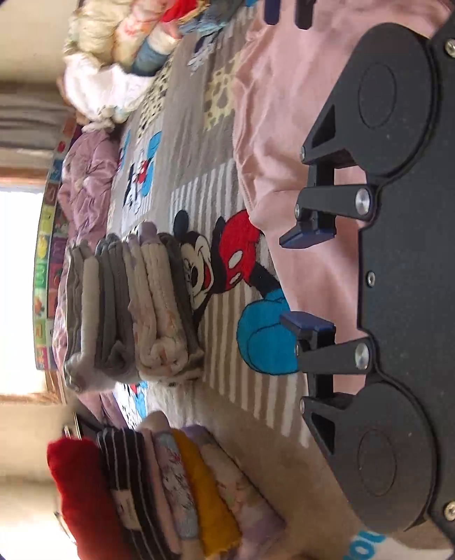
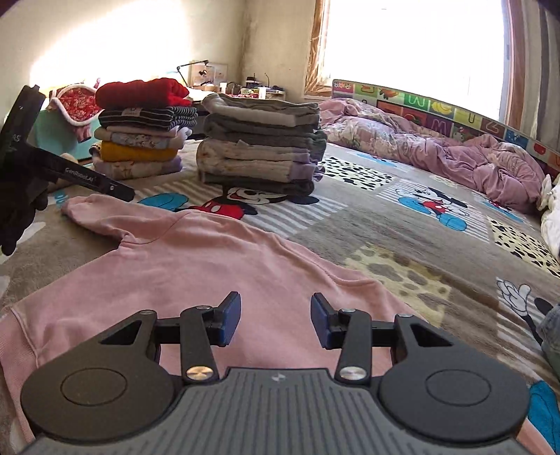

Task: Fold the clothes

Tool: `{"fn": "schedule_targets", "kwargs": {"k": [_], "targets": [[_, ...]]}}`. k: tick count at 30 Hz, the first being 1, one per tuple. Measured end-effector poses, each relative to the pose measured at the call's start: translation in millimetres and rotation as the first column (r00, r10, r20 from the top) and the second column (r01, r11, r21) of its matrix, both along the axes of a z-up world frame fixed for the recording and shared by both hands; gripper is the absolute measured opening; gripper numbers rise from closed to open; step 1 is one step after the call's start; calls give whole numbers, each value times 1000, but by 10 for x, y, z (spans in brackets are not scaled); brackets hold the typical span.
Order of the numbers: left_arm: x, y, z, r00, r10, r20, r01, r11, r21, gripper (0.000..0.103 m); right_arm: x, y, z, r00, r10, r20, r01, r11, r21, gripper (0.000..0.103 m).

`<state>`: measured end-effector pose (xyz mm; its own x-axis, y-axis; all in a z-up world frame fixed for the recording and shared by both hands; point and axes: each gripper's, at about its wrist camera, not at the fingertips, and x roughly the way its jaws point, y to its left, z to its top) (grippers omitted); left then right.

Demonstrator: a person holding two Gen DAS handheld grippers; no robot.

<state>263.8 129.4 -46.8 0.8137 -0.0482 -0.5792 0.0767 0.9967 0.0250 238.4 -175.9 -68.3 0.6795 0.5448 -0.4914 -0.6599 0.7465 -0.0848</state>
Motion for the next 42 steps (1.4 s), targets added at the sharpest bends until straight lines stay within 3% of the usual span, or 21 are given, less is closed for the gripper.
{"fn": "schedule_targets", "kwargs": {"k": [2,7,9,11,13,15,17,19,24,30,34,36,37,38,40,42], "targets": [[148,48,-71,997,-71,-19,71,997,25,37,-38,164,11,1000,25,12,-25,999,-24,44],[422,172,-248,982,-170,-88,164,984,-73,37,31,498,164,998,58,-12,-57,998,20,44],[481,229,-303,977,-187,-106,176,978,-112,30,159,652,175,997,57,-57,-53,996,66,44],[503,290,-345,977,-185,-107,171,978,-123,10,302,812,174,993,55,-108,-43,992,115,44],[476,366,-314,980,-185,-78,171,972,-159,2,487,961,90,982,49,-181,-15,983,183,44],[432,428,-244,982,-183,-34,173,966,-191,1,676,1067,-36,963,45,-265,28,964,263,44],[463,694,-277,994,-102,-23,89,943,-321,0,805,1195,-193,955,7,-295,70,966,249,44],[504,801,-352,997,-67,-49,44,928,-369,0,882,1265,-381,944,-39,-326,112,971,211,43],[494,866,-296,998,-52,-34,33,909,-416,1,811,1308,-423,955,-67,-289,122,976,178,39],[341,985,-96,999,-33,23,39,913,-406,1,731,1336,-213,965,-89,-247,129,980,149,40],[190,825,-4,985,-160,62,172,918,-357,1,755,1559,-112,986,-35,-162,47,996,74,39],[134,659,-69,966,-253,43,254,918,-304,1,881,1618,-170,979,-35,-203,51,996,72,38],[107,576,-105,954,-298,30,294,915,-276,6,953,1640,-222,970,-46,-237,62,996,61,38],[120,502,-188,956,-294,-18,283,935,-215,18,991,1660,-270,967,-47,-252,62,997,53,39],[146,489,-343,968,-237,-86,225,965,-133,17,1012,1686,-341,965,-42,-258,55,997,46,40],[61,679,-222,969,-245,-23,232,940,-250,17,1001,1674,-329,965,-43,-260,57,997,46,41]]}}
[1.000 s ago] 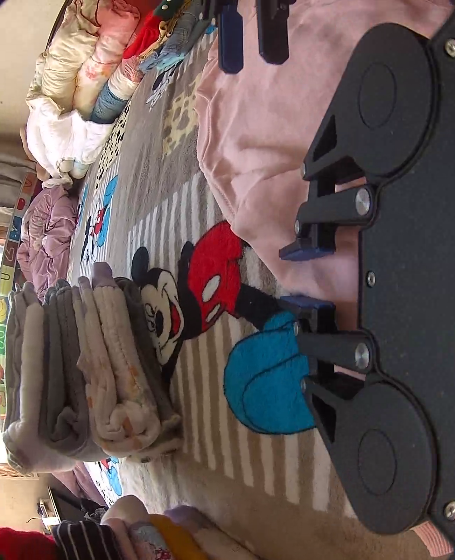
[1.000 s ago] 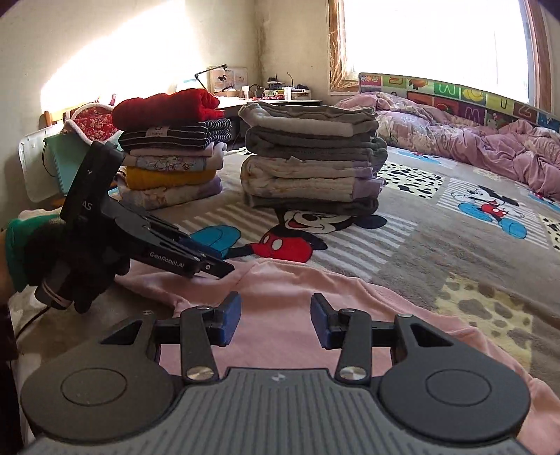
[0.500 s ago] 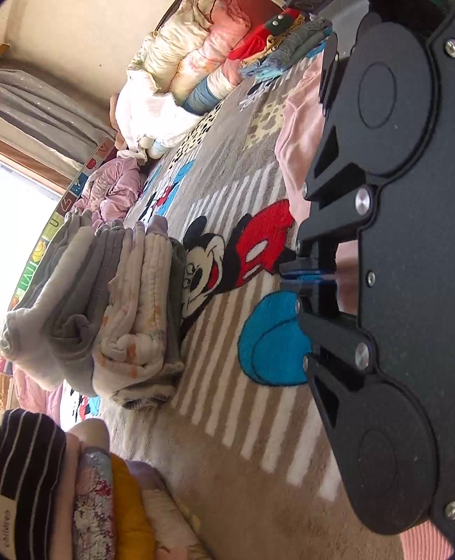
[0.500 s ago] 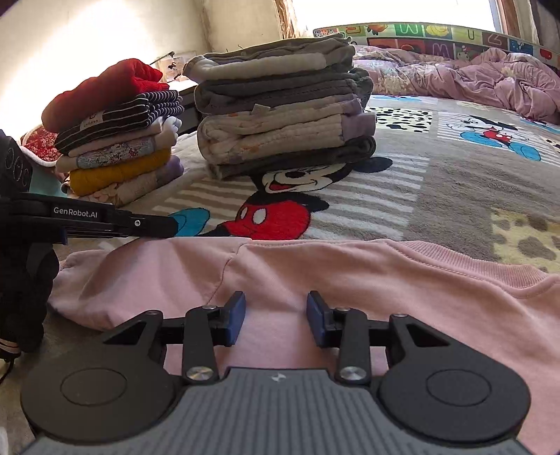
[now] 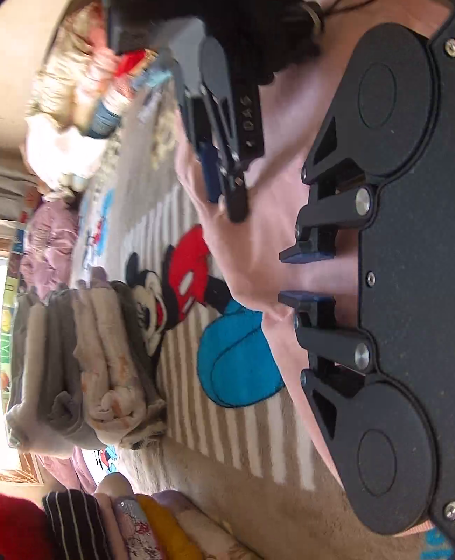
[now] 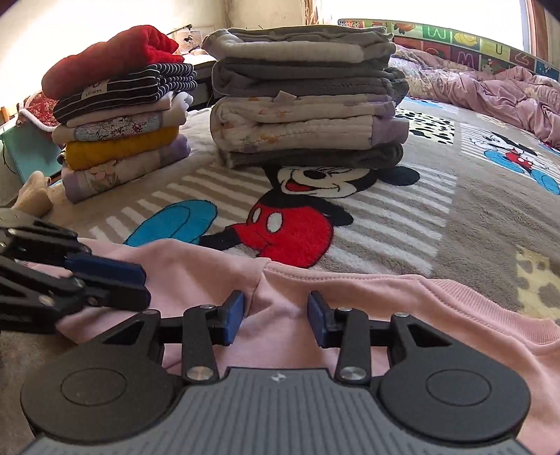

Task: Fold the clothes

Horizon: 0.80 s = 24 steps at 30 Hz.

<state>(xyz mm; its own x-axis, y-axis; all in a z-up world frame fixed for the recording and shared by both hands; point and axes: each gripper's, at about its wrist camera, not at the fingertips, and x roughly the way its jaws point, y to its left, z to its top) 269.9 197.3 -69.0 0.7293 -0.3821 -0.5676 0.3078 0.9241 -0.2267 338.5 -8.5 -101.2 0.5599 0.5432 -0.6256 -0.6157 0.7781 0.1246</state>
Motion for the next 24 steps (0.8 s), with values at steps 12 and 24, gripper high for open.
{"fn": "schedule_targets", "kwargs": {"k": [12,24], "targets": [[-45,424,-86,994,107,-4,-106,987,122,17,-251,227,121,996,22,86,-17,998,-59,44],[-117,775,41,966,256,25,-256,966,17,6,-247,231,-16,997,-22,77,26,998,-55,53]]}}
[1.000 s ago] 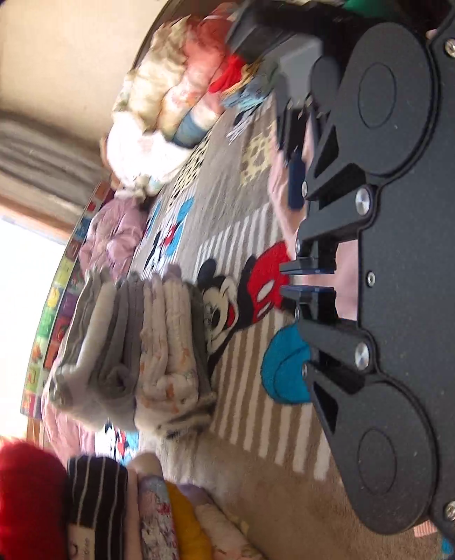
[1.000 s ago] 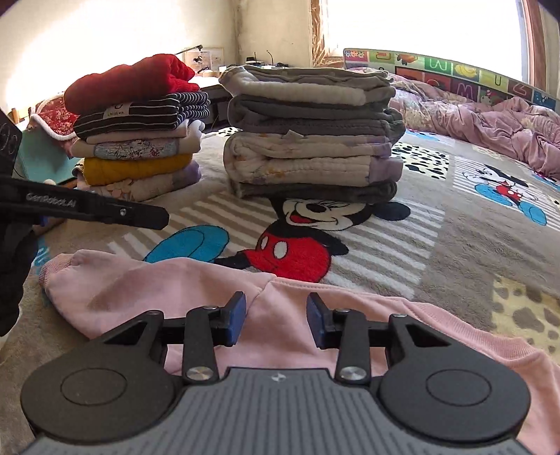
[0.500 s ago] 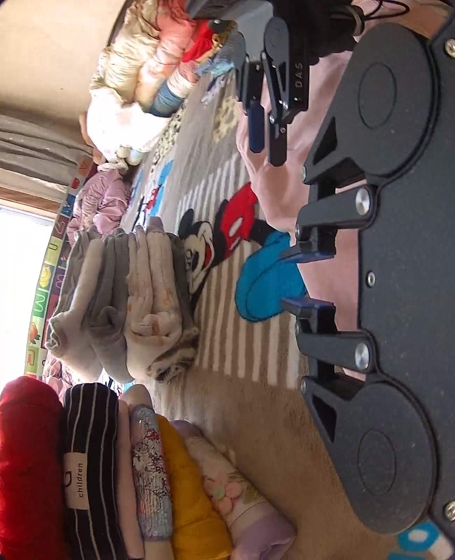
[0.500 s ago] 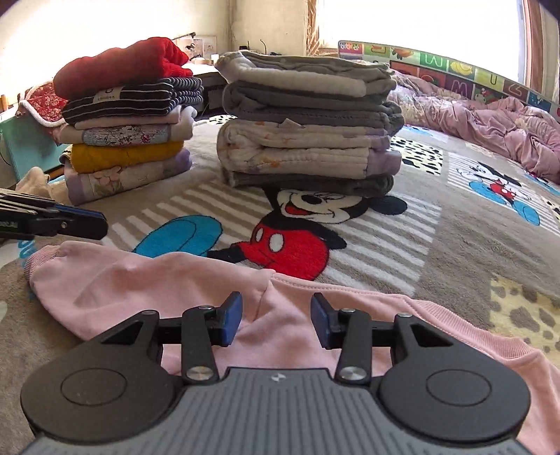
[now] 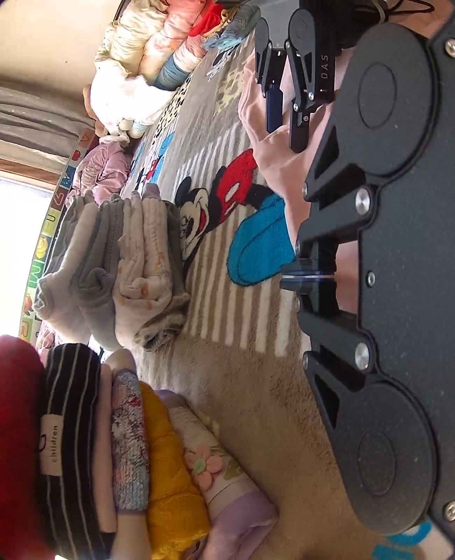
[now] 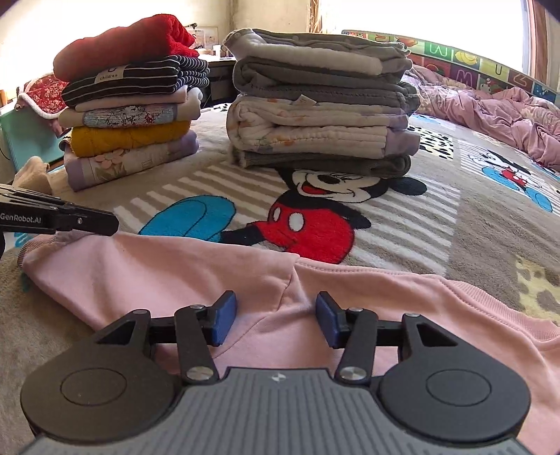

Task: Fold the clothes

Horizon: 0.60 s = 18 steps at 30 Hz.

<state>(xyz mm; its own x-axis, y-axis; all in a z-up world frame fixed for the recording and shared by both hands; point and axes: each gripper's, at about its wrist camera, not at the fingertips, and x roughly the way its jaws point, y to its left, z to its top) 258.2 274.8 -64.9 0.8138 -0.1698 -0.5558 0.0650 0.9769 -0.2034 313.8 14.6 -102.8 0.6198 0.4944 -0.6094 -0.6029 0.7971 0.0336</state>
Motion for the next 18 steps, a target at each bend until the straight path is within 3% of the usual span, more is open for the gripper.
{"fn": "schedule_targets", "kwargs": {"k": [4,8,12,14,17,18], "targets": [[-189,214,108,998,27,51,-25,999,-45,22,-107,-15,101,997,-48,61,48,999,-8,57],[-319,375,119,997,46,54,-43,997,-58,40,-288,49,229,991,-4,132,2,1000,16,56],[-430,591,71,996,77,38,-73,993,-96,40,-348,250,310,989,78,128,-82,996,22,54],[-448,601,29,999,40,30,-36,993,-115,40,-362,349,317,988,107,113,-110,994,26,54],[-413,462,-57,1000,-13,3,13,999,-53,37,-340,463,243,991,119,69,-121,992,30,54],[-403,403,-90,999,-37,-2,37,999,-28,29,-329,482,202,992,115,55,-116,993,30,54]]}}
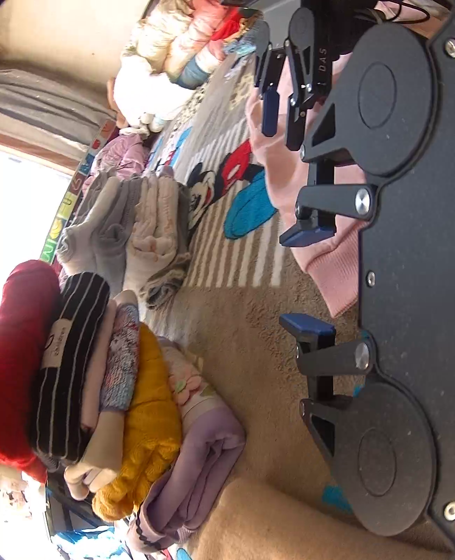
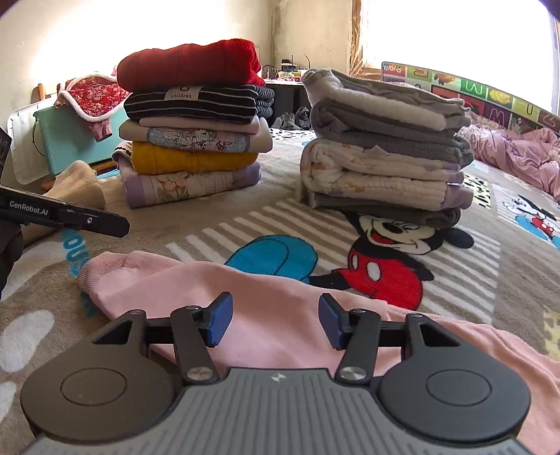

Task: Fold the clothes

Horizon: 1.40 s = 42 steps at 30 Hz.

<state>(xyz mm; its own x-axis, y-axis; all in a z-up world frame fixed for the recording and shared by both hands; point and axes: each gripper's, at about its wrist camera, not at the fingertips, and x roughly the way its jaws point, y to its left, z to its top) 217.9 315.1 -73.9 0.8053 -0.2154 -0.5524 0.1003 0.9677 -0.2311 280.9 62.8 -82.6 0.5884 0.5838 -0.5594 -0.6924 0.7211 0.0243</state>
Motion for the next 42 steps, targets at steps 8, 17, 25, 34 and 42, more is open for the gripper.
{"fn": "schedule_targets", "kwargs": {"k": [8,17,25,34,42], "targets": [[-52,409,-148,989,145,-27,-147,974,-173,0,67,-60,-215,997,-43,-63,45,999,28,56],[-155,275,37,998,45,31,-38,980,-197,60,-20,-110,-95,998,-57,-14,57,996,64,59],[-138,-67,-19,998,57,-14,-55,989,139,8,15,59,-171,998,-37,-49,35,998,-44,63],[-3,-512,-95,994,-62,-89,81,968,236,12,-261,3,51,1000,8,30,-7,1000,-4,62],[-2,-630,159,991,-93,98,85,993,76,14,-484,13,38,998,40,53,-36,997,-67,62]]}}
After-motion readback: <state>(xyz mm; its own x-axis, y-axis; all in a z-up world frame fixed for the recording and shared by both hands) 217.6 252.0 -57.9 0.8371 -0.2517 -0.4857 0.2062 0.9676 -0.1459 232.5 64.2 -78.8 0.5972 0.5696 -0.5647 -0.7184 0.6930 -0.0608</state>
